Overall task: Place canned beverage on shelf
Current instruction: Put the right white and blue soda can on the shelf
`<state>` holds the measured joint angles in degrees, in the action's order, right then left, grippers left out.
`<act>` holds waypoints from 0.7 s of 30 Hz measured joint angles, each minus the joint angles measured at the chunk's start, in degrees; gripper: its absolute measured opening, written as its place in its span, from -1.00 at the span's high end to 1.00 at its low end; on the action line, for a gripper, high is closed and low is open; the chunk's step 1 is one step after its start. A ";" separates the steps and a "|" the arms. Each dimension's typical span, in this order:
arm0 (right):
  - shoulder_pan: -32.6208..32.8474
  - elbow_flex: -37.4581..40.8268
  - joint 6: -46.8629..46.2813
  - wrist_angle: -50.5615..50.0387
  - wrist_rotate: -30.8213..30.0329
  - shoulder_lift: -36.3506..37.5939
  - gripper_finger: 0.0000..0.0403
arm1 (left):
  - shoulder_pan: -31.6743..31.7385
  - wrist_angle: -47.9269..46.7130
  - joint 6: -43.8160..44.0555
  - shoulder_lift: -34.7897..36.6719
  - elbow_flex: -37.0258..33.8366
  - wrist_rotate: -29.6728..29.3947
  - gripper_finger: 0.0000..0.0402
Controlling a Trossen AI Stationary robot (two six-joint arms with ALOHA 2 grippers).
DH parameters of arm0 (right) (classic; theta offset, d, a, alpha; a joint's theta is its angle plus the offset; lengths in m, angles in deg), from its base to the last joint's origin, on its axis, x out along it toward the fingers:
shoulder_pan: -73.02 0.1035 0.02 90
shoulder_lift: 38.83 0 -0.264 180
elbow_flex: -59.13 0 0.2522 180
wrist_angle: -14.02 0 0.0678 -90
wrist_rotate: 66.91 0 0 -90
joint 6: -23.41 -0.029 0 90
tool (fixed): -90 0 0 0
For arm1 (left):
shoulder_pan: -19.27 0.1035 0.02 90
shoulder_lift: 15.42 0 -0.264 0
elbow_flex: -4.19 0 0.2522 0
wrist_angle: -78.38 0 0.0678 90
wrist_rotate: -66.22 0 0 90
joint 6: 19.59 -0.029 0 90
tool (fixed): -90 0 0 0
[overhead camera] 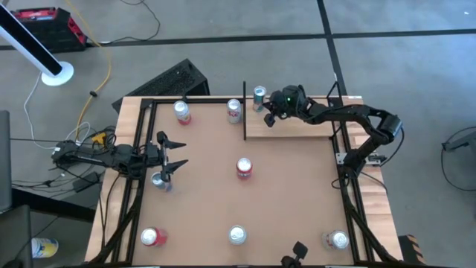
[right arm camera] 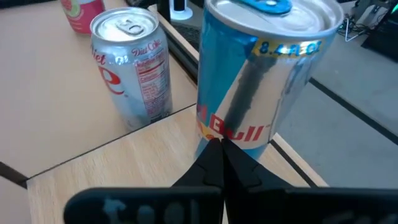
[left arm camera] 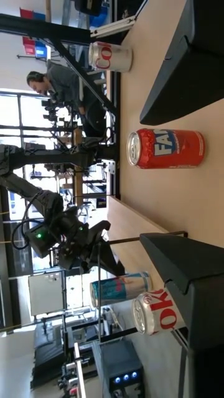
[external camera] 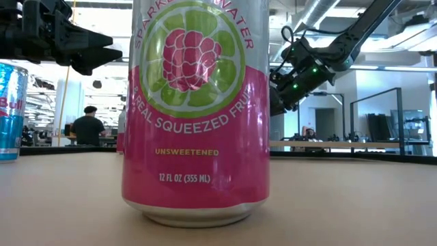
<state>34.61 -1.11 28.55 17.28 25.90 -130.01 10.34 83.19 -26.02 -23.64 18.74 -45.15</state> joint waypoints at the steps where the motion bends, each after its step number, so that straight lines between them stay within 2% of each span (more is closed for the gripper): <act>1: 0.00 0.00 -0.47 0.00 0.01 0.00 0.93 | 0.00 0.00 0.00 0.00 0.00 0.00 -0.41; 8: 0.68 0.00 -0.63 -0.53 1.42 0.00 0.92 | 0.02 -0.04 0.00 -0.02 -0.02 0.00 -0.41; 21: 1.10 -0.02 -2.14 1.01 0.28 0.00 0.91 | 0.00 -0.04 0.00 0.00 -0.01 -0.12 -0.41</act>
<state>35.71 -1.13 26.41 18.29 26.19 -130.01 10.35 83.15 -26.02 -23.64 18.74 -45.27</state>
